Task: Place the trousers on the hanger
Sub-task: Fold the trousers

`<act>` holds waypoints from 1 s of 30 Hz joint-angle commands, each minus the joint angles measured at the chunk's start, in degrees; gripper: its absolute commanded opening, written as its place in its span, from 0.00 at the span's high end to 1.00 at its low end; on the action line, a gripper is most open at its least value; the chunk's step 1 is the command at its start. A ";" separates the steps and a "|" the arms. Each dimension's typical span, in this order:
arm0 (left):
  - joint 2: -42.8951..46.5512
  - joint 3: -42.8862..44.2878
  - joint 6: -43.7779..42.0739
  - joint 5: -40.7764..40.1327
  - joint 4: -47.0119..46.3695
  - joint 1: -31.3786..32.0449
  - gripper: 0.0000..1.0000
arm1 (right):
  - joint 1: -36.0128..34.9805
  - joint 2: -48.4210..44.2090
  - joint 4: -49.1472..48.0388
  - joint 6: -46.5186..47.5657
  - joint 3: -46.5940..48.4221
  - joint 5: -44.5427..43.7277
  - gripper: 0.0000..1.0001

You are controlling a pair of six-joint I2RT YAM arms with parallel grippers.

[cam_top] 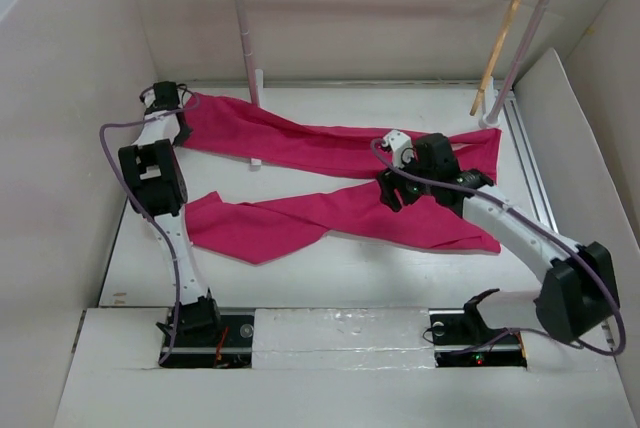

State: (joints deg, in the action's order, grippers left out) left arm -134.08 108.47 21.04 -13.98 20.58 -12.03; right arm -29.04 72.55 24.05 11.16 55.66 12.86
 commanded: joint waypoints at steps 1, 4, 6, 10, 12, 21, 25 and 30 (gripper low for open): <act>3.73 -8.87 -0.22 -1.76 3.95 -5.01 1.00 | 5.65 4.86 -4.36 1.15 -2.14 0.32 0.31; 8.74 -16.08 -0.21 -1.32 0.79 -5.81 1.00 | 7.58 11.80 -3.84 3.25 -0.82 -0.38 0.28; 11.82 -20.03 0.32 -1.14 -0.27 -7.30 1.00 | 7.59 15.14 -4.54 3.61 -1.78 -0.03 0.28; 14.72 -22.33 1.55 -1.83 0.07 -7.92 1.00 | 7.59 15.86 -5.77 2.64 -7.39 0.67 0.29; 16.82 -22.24 2.60 -1.49 0.43 -7.92 1.00 | 7.59 14.12 -5.77 1.33 -13.35 1.11 0.31; 32.46 -27.51 4.98 3.43 -0.89 -3.80 0.48 | 9.00 -1.69 0.28 -2.28 -17.19 -0.02 0.31; 45.53 -38.64 9.44 5.37 0.16 -3.26 0.45 | 9.00 -7.51 3.19 -0.27 -9.64 0.23 0.31; 55.41 -50.80 18.76 3.18 7.44 -6.86 0.52 | 5.23 -9.53 4.43 1.24 -5.03 3.48 0.57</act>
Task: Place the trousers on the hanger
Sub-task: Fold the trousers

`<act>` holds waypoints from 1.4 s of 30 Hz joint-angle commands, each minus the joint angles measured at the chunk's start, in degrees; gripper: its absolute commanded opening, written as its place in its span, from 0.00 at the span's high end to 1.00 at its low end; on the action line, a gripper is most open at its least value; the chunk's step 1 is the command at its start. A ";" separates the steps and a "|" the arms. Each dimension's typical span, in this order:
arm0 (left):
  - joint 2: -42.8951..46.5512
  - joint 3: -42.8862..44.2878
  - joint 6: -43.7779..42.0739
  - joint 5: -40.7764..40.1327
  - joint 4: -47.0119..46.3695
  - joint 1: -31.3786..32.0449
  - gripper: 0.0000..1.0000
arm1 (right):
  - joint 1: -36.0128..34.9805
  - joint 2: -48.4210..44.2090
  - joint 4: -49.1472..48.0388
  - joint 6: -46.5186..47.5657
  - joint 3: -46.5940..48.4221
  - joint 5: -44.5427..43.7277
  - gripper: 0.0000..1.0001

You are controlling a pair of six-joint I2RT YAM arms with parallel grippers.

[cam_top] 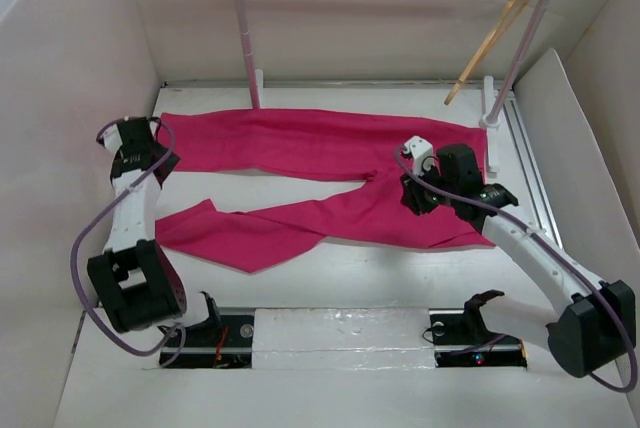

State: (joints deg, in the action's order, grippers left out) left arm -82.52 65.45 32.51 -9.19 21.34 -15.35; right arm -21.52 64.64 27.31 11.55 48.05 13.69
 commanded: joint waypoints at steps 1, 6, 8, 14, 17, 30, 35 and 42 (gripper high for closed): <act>6.03 -10.32 10.61 -3.10 9.57 -3.54 0.52 | -4.13 -2.06 0.73 0.84 2.57 4.48 0.88; 12.46 -15.69 16.70 -4.36 11.88 -8.52 0.45 | -10.02 -3.47 0.73 1.02 1.70 8.45 0.94; 13.88 -19.47 16.18 1.09 9.43 -13.27 0.43 | -12.13 -4.17 1.34 1.37 1.08 8.98 0.68; 11.95 -20.36 9.33 3.92 8.28 -22.44 0.41 | -12.85 -7.24 3.36 2.51 -0.94 9.42 0.48; 10.11 -20.19 8.36 2.78 7.40 -22.44 0.40 | -13.37 -8.13 4.41 2.60 -1.03 9.42 0.47; 10.51 -16.25 7.38 20.06 0.54 -17.10 1.00 | -13.37 -10.68 5.74 1.72 -1.03 5.30 0.47; 15.20 3.16 10.38 16.85 8.61 -7.25 1.00 | -11.27 -7.87 6.61 2.24 0.37 5.64 0.47; 20.90 5.14 12.23 10.81 10.21 -2.93 1.00 | -8.80 -6.99 7.67 4.09 -0.41 5.55 0.47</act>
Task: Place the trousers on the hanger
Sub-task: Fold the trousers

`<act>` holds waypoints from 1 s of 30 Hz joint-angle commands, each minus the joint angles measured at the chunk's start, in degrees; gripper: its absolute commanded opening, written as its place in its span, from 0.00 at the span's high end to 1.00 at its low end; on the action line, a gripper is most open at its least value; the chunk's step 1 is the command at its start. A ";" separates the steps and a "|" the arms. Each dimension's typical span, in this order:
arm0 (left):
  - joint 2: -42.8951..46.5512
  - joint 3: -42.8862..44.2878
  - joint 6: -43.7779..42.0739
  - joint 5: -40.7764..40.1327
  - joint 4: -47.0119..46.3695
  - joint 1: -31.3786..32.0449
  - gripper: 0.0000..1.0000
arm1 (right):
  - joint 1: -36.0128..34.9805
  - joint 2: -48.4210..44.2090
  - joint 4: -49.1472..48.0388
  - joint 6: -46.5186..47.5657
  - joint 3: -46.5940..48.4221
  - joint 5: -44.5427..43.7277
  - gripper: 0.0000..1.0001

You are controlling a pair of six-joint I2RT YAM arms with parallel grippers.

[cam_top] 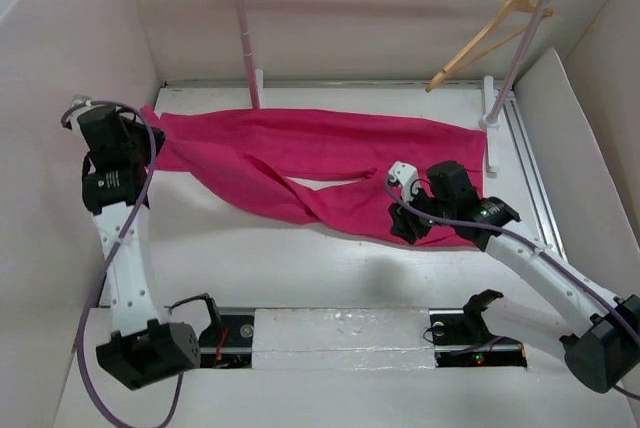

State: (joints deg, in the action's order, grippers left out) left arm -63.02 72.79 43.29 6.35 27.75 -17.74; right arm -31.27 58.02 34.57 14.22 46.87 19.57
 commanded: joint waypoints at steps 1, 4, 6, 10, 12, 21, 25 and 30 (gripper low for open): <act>2.11 -5.87 1.19 -5.72 3.63 -1.33 1.00 | 2.25 -0.36 0.76 1.86 0.24 -0.32 0.47; 5.71 -20.93 0.39 -9.68 0.05 -10.96 1.00 | 5.58 -0.80 1.55 2.48 -1.86 -0.24 0.47; 6.76 -23.55 0.48 -12.04 -1.02 -13.37 1.00 | 6.47 -1.06 1.56 2.39 -2.39 0.20 0.47; 7.04 -35.06 2.94 -12.24 -4.62 -19.78 1.00 | 10.60 -1.42 0.68 1.08 -3.98 1.43 0.46; 7.21 -37.02 3.21 -9.36 -4.81 -22.07 1.00 | 13.42 -1.07 0.07 0.81 -4.42 3.70 0.47; 0.73 -32.29 0.31 -10.92 -3.93 -22.08 0.75 | 8.60 9.30 -5.74 4.32 1.11 9.00 1.00; 1.06 -24.91 -2.41 -12.84 -1.48 -22.08 0.69 | 2.11 12.28 -6.45 5.56 4.27 8.12 0.82; 4.39 -24.09 -5.04 -17.79 -1.27 -18.14 0.69 | -0.54 16.76 -7.32 4.76 8.14 8.29 0.52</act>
State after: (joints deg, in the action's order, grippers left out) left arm -61.89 48.71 41.63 -8.75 26.33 -37.82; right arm -30.59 73.38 30.17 18.28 51.83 26.94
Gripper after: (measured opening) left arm 0.306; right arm 0.387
